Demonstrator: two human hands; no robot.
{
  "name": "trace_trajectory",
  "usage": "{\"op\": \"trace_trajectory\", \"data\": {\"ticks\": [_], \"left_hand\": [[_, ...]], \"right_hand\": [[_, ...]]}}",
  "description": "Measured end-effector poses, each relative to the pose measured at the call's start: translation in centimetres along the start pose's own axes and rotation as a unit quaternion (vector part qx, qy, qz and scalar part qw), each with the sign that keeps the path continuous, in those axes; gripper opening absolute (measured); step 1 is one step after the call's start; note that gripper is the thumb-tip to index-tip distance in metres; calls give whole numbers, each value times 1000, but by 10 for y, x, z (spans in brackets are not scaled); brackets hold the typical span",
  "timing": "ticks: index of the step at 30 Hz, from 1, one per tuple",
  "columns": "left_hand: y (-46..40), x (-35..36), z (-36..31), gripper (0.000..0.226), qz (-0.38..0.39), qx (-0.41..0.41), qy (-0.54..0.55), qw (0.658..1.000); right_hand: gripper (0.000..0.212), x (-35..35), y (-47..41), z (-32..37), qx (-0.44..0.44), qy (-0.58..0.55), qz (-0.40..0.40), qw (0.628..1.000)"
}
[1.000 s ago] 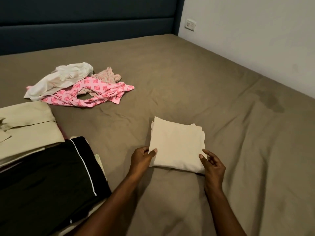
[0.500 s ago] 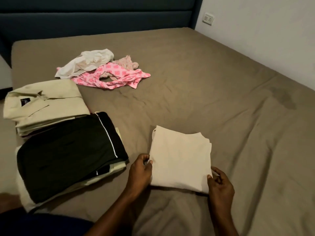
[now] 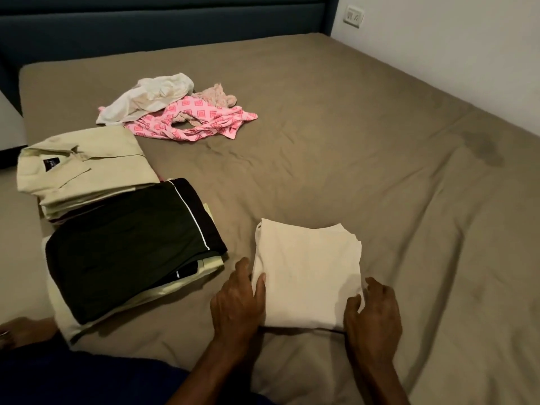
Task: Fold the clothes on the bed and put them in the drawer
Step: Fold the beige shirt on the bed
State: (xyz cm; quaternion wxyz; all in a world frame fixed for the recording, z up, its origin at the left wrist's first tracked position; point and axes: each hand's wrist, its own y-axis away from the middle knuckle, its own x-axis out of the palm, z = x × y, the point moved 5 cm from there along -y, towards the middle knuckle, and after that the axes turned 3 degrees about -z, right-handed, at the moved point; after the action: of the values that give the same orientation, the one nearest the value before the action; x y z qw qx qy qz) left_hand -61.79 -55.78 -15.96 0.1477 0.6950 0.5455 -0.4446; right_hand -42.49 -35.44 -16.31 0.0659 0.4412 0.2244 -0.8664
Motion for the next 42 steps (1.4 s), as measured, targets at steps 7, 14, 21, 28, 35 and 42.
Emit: {"op": "trace_trajectory", "data": {"ticks": [7,14,21,28,35,42], "left_hand": [[-40,52,-40,66,131,252,-49,958],[-55,82,-14,65,156,188,-78,966],[-27,47,-2,110,301,290,1,908],[23,24,-3,47,110,486,-136,856],[-15,-19,-12,37,32,343,-8,939],[-115,-99,-76,48,-109,215,107,965]], "right_hand": [[67,64,-35,46,-235,27,130,963],[72,99,-56,40,-231,40,196,952],[75,53,-40,51,-340,-81,214,912],[87,31,34,42,-478,0,195,856],[45,11,10,84,-397,-27,122,909],[13,-42,-102,180,-147,-309,315,885]]}}
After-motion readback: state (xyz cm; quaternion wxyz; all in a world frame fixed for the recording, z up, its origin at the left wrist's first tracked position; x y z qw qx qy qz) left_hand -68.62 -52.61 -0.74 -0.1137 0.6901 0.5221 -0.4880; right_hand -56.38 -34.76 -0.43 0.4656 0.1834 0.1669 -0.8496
